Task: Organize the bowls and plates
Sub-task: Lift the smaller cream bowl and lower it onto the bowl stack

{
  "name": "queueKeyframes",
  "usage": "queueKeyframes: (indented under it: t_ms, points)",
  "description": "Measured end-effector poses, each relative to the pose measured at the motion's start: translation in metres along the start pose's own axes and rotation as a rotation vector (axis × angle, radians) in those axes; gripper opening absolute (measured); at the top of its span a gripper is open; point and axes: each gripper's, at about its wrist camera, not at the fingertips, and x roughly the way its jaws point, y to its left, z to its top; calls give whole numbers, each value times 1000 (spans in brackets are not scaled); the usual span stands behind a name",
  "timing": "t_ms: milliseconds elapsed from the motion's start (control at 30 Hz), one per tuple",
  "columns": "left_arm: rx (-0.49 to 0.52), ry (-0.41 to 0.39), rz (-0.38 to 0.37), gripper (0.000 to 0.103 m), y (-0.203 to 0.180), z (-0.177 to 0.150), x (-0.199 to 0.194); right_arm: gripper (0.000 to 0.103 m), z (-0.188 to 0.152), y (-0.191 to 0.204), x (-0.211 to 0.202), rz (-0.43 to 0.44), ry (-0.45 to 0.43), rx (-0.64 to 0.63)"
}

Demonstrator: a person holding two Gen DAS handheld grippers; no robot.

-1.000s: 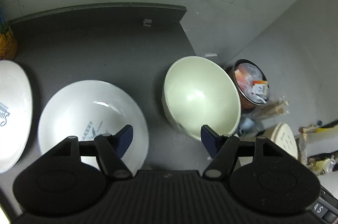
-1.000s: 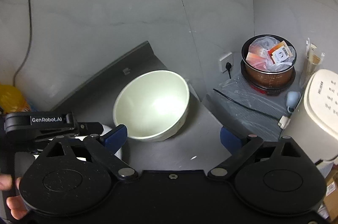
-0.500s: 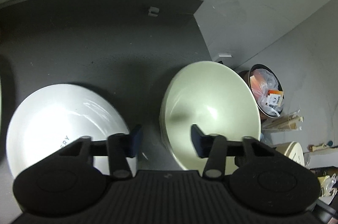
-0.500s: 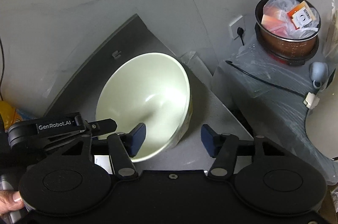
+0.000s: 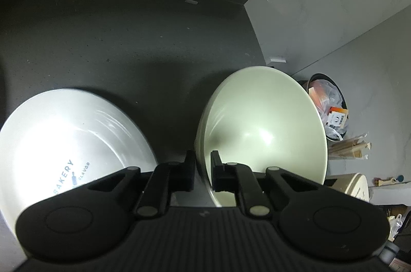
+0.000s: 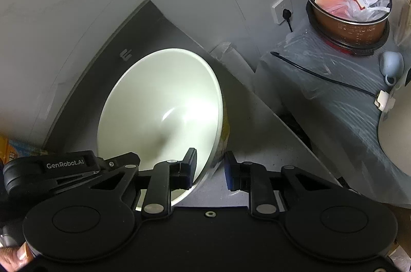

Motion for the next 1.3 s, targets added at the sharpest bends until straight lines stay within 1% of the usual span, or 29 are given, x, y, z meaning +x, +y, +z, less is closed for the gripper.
queueKeyframes:
  t_ms: [133, 433, 700, 1000, 1300]
  points:
    - [27, -31, -23, 11, -2, -5, -17, 23, -7, 6, -14, 11, -30, 5]
    - [86, -59, -66, 10, -1, -22, -61, 23, -31, 33, -60, -4, -125, -5]
    - [155, -65, -100, 11, 5, -49, -98, 23, -66, 36, -97, -10, -202, 26]
    - [222, -69, -129, 11, 16, -83, -133, 23, -111, 46, -125, -31, -254, 66]
    - [263, -52, -150, 11, 34, -120, -155, 23, -153, 51, -148, -56, -292, 83]
